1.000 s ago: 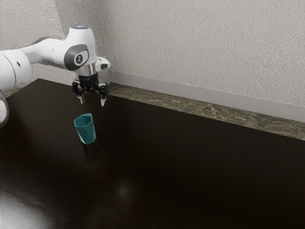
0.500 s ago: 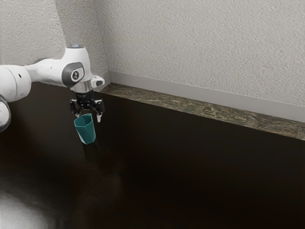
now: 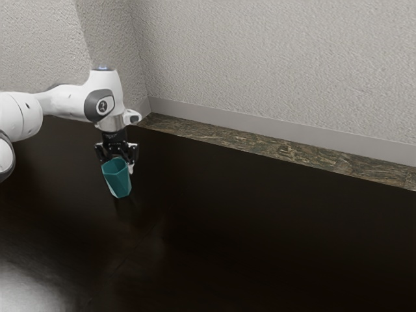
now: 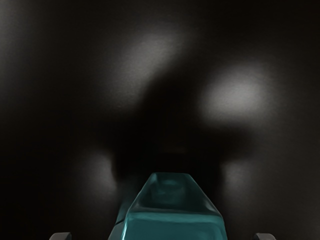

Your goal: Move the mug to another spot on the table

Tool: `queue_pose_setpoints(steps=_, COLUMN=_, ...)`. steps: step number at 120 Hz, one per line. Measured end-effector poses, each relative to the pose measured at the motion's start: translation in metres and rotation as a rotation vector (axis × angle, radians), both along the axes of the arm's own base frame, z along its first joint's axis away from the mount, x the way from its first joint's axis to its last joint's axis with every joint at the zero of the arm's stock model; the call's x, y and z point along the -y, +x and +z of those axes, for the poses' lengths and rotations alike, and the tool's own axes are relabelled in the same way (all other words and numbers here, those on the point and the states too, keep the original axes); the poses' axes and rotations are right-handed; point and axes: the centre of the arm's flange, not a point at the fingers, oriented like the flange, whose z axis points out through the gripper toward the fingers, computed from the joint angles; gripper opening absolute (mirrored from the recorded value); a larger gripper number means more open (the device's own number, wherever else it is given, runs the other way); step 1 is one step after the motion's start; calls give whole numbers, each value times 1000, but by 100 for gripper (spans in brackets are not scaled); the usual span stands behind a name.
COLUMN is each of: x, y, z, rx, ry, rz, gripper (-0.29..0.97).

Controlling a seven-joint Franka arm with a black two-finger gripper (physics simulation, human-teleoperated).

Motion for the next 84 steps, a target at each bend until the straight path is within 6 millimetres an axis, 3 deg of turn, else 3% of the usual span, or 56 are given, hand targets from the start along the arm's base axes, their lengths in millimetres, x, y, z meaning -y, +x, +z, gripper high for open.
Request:
queue_pose_setpoints(steps=41, x=8, y=-2, z=2, rx=-30, ry=-8, rz=13, gripper=32)
queue_pose_setpoints(steps=74, x=13, y=-8, z=13, rx=-91, ry=1, rz=32, gripper=9)
queue_pose_setpoints(steps=84, x=17, y=-11, z=22, rx=-103, ry=-5, rz=32, gripper=11)
